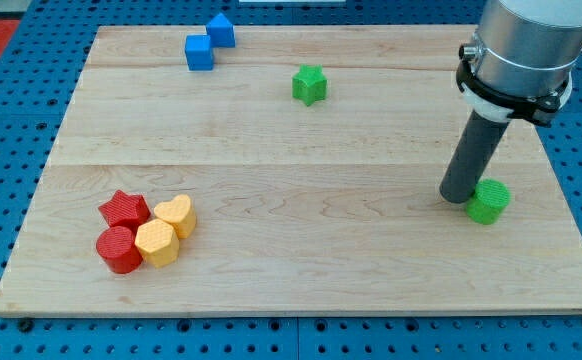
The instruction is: Push the green circle slightly to the bottom right of the board
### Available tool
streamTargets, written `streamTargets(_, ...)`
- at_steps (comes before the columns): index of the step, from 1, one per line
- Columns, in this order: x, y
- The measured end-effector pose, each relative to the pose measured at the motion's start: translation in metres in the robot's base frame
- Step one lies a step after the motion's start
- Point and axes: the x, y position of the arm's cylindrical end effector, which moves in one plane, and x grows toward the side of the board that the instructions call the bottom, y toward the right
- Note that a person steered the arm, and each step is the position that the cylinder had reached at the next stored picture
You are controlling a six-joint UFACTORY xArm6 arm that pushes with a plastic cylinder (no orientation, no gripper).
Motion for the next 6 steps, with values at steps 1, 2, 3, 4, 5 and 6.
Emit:
streamTargets(1, -0.034, 0.002)
streamTargets(2, -0.022, 0.021)
streamTargets(3, -0.004, 0.033)
streamTargets(4, 0.010, 0.034)
streamTargets(5, 0.006, 0.092)
streamTargets(6, 0.021, 0.098)
